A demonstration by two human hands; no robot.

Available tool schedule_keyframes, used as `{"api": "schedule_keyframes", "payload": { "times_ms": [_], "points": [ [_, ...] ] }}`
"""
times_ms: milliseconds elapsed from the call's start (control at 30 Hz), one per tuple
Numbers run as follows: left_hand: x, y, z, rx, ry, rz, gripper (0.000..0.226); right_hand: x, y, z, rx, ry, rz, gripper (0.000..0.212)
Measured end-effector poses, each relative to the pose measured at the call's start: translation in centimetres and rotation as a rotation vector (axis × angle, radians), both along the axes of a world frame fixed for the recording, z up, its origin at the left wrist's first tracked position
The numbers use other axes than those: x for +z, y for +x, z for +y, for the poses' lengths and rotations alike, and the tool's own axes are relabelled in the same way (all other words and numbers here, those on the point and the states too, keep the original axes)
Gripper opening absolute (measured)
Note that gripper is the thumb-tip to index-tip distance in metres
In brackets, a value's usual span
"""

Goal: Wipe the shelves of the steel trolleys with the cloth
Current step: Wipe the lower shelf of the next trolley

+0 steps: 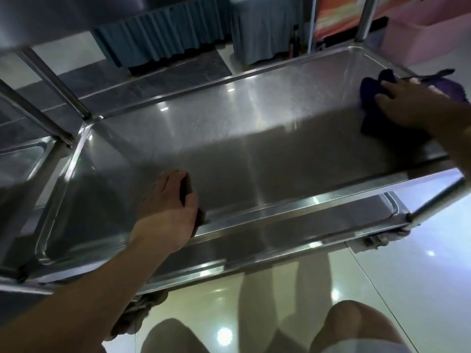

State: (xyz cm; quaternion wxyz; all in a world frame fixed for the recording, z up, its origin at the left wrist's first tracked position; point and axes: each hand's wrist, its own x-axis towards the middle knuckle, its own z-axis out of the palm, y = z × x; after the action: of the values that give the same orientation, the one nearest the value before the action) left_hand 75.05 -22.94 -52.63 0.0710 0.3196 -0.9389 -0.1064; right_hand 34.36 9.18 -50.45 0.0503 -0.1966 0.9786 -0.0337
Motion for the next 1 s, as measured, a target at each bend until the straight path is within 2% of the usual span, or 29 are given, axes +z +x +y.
{"api": "schedule_keyframes", "payload": {
  "times_ms": [67,200,333,433,567,667,733,833,1000],
  "points": [
    [0.0,0.1,0.2,0.002,0.022,0.025,0.061,0.0,1.8,1.9,0.000,-0.011,0.032,0.062],
    [0.2,0.3,0.4,-0.009,0.003,0.016,0.068,-0.2,5.6,4.3,-0.102,-0.022,-0.028,0.082],
    [0.3,0.3,0.5,-0.035,-0.023,0.026,0.057,-0.3,10.1,3.2,-0.154,0.052,-0.118,0.075],
    [0.3,0.2,0.4,-0.053,-0.055,-0.058,0.054,0.0,15.2,-1.8,0.025,0.044,-0.122,0.070],
    [0.6,0.3,0.6,-0.062,-0.073,-0.119,0.061,-0.2,21.6,-10.8,0.432,-0.022,-0.155,0.065],
    [0.9,0.3,0.7,-0.018,-0.013,-0.069,0.057,-0.4,22.1,-14.1,0.599,-0.053,-0.161,0.063],
    [1.0,0.2,0.7,-0.009,-0.008,-0.047,0.059,-0.1,20.1,-14.4,0.565,-0.070,-0.141,0.061],
    [0.8,0.4,0.6,-0.043,-0.041,-0.057,0.071,0.5,15.5,-13.2,0.403,-0.081,-0.096,0.060],
    [0.8,0.2,1.1,0.017,0.008,0.012,0.071,0.0,8.8,-5.4,0.128,0.002,-0.060,0.064]
  ]
}}
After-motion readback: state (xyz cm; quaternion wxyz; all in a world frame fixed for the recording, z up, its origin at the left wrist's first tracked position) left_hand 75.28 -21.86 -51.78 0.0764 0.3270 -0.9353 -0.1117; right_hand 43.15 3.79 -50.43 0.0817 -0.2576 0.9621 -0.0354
